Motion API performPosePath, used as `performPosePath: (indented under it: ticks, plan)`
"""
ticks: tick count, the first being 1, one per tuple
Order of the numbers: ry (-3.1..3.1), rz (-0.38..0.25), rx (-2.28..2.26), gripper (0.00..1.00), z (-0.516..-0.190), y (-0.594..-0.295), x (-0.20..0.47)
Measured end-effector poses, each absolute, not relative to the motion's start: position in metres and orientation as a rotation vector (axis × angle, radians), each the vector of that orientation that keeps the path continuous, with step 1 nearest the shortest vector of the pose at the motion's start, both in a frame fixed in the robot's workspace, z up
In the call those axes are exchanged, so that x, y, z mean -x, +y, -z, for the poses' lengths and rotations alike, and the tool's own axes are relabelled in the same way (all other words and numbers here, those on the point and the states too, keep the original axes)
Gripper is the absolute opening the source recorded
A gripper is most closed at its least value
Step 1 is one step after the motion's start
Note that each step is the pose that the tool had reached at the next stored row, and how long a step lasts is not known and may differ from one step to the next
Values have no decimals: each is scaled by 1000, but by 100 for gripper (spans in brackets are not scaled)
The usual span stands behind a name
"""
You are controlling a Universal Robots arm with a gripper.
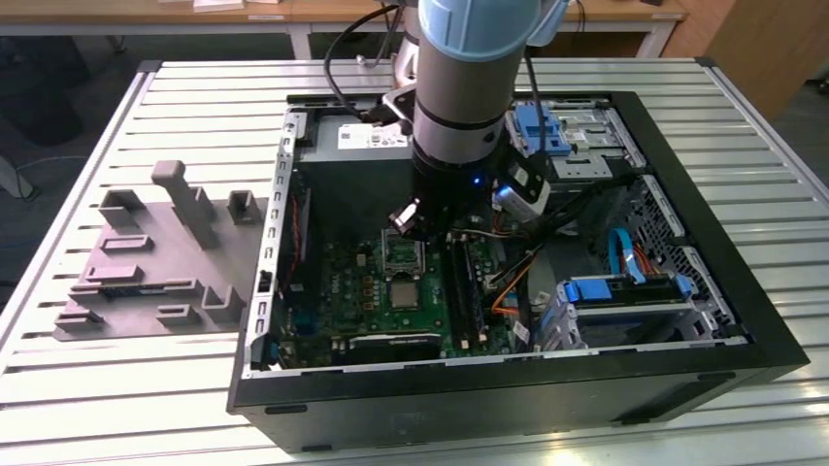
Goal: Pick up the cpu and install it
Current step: 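Close the cpu cover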
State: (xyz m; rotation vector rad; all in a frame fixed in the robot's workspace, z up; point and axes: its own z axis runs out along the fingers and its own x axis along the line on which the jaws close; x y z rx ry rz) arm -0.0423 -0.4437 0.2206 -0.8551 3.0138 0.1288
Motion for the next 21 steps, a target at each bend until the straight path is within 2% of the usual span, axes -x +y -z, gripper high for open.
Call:
performPosePath:
  ticks: [5, 10, 21]
  plan:
    - [2973, -122, 935, 11, -219, -444, 42]
    - [2951, -183, 956, 11, -218, -443, 41]
    - [2911, -185, 1049, 11, -216, -437, 41]
